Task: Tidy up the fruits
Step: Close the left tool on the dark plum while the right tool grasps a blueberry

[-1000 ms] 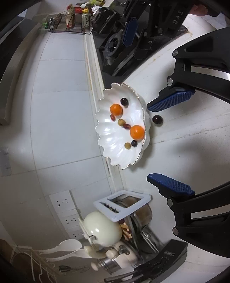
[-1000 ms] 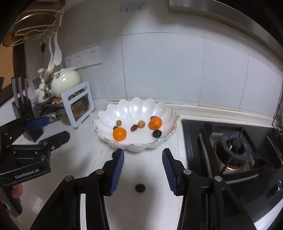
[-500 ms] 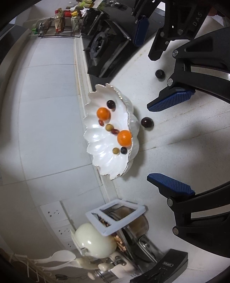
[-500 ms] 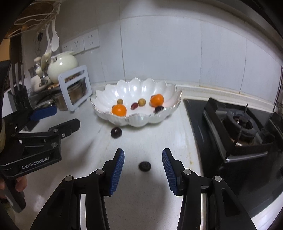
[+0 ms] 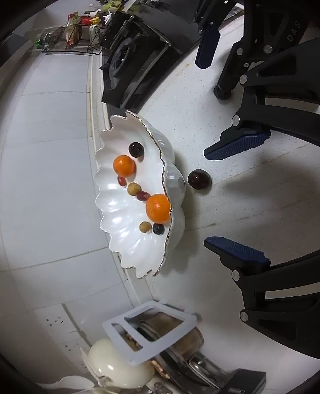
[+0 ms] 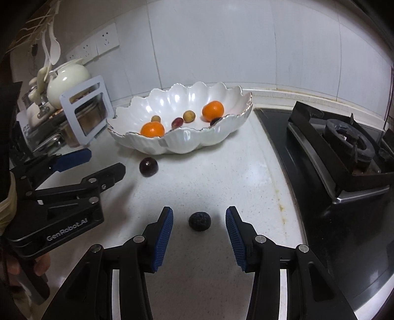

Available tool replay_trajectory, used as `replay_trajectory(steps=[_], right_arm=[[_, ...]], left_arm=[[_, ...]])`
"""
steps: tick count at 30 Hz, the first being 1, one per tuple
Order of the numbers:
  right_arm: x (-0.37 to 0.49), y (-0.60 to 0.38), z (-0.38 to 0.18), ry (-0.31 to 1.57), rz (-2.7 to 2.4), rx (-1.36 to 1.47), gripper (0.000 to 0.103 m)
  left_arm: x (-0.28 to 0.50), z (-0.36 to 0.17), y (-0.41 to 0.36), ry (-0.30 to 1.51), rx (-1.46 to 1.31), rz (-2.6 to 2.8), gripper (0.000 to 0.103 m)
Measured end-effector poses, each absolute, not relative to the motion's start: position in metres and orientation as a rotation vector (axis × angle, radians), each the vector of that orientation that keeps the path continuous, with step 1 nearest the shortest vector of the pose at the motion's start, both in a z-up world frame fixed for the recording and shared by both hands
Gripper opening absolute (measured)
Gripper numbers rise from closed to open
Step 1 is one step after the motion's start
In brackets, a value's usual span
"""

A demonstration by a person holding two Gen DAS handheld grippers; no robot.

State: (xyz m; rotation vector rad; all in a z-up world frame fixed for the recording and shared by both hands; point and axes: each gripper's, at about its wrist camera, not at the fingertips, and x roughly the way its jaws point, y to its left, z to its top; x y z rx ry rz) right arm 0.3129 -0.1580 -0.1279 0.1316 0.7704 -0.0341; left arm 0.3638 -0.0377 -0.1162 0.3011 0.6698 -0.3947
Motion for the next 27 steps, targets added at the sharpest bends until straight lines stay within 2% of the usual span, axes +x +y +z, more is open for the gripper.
replay_trajectory(steps=[10,14,19,27], right_arm=[[0.322,-0.159,-0.135,0.792,-0.046,0.154,0.045],[0.327,-0.16,-0.139,0.81,-0.037,0.177,0.045],[0.33,-0.162,-0.142,0.833,-0.029,0.2,0.04],[0.333,-0.163,-0.146,0.86,-0.02,0.212,0.031]], left_arm=[[0.385,-0.136,-0.054,0.703,0.303,-0.425,0.057],[0.393,-0.141,-0.06,0.738,0.297,-0.439,0.051],[0.401,-0.144,-0.066,0.764,0.29,-0.441,0.049],[0.411,-0.153,-0.071,0.825,0.308,-0.437,0.034]])
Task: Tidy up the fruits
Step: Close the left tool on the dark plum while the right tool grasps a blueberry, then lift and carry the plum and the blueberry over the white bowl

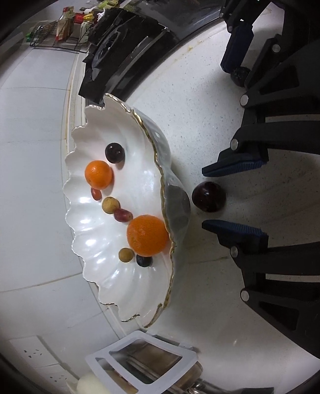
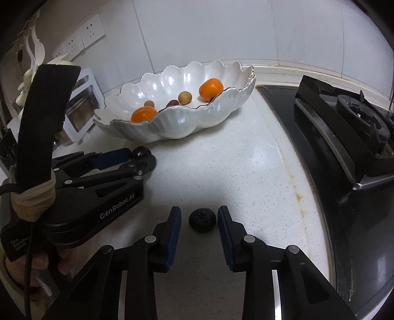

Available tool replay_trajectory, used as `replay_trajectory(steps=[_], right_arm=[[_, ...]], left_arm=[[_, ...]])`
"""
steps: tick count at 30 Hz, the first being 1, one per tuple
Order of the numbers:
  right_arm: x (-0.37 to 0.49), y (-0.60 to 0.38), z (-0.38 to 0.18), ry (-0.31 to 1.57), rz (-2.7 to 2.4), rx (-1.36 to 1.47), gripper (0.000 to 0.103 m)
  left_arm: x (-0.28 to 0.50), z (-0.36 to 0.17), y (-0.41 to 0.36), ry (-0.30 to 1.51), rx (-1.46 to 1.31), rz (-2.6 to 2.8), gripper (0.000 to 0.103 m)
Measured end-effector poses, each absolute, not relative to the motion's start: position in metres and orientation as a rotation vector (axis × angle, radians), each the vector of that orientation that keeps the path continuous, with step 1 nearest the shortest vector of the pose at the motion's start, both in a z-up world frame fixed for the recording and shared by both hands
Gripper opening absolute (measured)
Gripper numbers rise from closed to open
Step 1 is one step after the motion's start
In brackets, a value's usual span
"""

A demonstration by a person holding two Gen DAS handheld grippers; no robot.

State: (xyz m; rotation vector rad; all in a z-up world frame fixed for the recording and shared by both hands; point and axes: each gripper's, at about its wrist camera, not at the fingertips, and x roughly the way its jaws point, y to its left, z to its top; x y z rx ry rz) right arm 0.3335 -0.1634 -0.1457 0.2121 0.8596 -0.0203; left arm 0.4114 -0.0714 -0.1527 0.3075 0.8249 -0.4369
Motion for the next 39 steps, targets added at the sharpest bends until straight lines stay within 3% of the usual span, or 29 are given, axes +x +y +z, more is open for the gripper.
replay_trajectory(steps=[3,21,39], right_arm=[[0.334,-0.165,-0.146,0.86,-0.019,0.218,0.026],[0.331,-0.173,-0.135,0.799,0.044,0.203,0.024],[0.319,-0.178,-0.088,0.685,0.067,0.153,0.024]], left_arm=[[0.413,-0.154,-0.073,0.832,0.313,-0.435,0.027],[0.383,-0.142,-0.07,0.833,0.307,-0.421,0.026],[0.341,-0.085,-0.047,0.745,0.187,-0.337,0.026]])
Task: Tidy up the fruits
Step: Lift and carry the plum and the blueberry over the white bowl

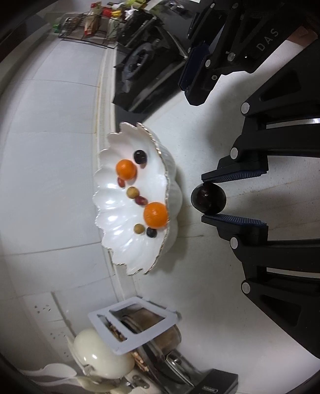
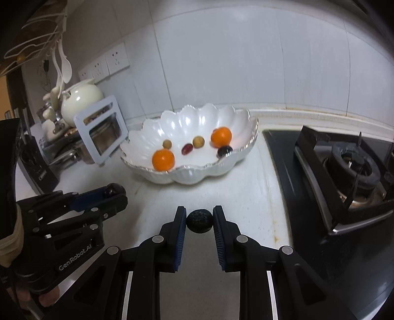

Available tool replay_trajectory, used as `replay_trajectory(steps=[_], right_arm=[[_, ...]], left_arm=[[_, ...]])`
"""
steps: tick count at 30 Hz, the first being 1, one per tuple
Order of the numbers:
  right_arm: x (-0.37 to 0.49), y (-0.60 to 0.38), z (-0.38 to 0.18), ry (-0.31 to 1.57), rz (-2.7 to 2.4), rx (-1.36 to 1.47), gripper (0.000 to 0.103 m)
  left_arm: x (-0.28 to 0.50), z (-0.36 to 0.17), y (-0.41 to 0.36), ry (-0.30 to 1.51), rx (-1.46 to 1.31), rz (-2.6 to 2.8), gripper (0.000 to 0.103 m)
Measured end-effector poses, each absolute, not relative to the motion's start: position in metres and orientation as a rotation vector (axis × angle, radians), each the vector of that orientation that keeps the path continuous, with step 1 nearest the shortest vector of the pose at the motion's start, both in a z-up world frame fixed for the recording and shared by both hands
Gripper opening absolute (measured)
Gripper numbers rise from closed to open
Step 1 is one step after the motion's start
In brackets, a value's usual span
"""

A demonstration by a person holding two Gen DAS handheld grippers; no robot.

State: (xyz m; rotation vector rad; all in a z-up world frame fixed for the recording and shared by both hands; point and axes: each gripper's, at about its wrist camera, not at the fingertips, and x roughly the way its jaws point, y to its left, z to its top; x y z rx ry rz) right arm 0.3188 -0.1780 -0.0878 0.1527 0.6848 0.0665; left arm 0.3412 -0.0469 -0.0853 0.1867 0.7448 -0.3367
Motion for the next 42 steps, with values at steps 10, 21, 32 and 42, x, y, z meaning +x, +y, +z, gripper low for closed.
replay_trajectory(steps=[10,21,32,42], right_arm=[[0.312,-0.18,-0.053,0.592,0.076,0.132,0.024],[0.311,-0.181,-0.021,0.497,0.088,0.098,0.024],[0.333,-0.185,-0.001,0.431,0.085,0.046,0.024],[0.374,-0.188,0.005,0.453,0.11,0.031,0.024]], left_arm=[[0.332,-0.052,-0.044,0.672,0.123,-0.306,0.026],[0.331,-0.023,-0.043,0.61,0.084,-0.278,0.026],[0.344,-0.006,-0.044,0.578,0.085,-0.239,0.026],[0.372,0.005,-0.053,0.562,0.065,-0.203,0.026]])
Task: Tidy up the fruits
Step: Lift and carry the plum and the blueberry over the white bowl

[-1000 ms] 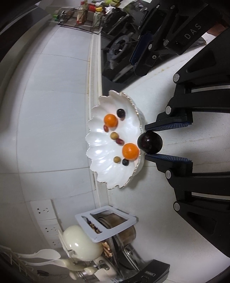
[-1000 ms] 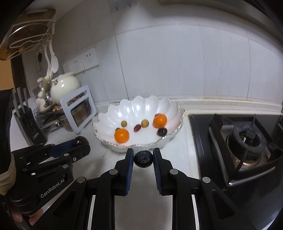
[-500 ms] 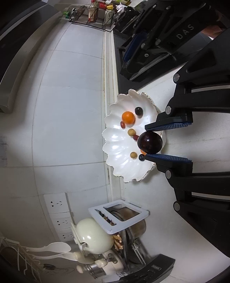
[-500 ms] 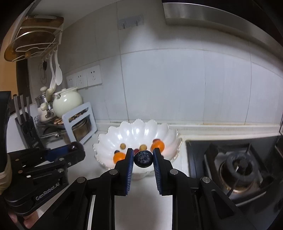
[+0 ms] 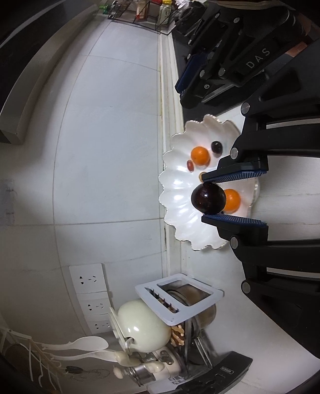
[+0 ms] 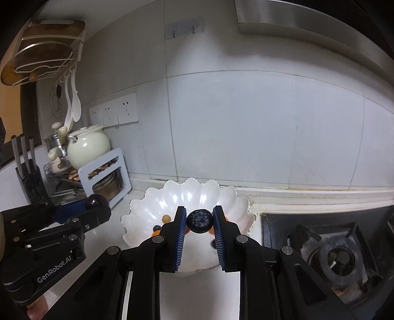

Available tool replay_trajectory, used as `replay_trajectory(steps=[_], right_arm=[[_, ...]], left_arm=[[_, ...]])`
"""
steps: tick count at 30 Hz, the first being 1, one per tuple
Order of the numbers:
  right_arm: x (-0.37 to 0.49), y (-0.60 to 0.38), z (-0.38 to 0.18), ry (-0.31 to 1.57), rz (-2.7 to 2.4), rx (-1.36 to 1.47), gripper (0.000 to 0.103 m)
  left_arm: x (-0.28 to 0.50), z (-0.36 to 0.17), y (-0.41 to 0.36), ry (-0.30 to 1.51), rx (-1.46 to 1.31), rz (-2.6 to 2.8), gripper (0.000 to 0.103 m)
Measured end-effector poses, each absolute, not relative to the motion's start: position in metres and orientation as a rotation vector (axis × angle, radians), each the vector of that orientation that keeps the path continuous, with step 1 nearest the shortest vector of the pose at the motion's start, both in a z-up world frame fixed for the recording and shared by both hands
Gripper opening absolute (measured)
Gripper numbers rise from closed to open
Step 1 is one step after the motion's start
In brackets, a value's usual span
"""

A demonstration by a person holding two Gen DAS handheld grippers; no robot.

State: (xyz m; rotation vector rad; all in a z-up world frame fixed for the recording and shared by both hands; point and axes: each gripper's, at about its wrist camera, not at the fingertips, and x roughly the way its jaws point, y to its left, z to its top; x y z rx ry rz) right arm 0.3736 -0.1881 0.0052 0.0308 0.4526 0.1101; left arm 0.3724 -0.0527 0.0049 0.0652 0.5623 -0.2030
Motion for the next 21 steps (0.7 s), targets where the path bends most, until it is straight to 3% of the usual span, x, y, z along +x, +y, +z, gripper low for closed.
replay_trajectory(steps=[21], right_arm=[[0.481,-0.19,0.0,0.552,0.133,-0.033,0.024]], left_arm=[[0.468,-0.009,-0.07,0.677,0.052,-0.173,0.026]])
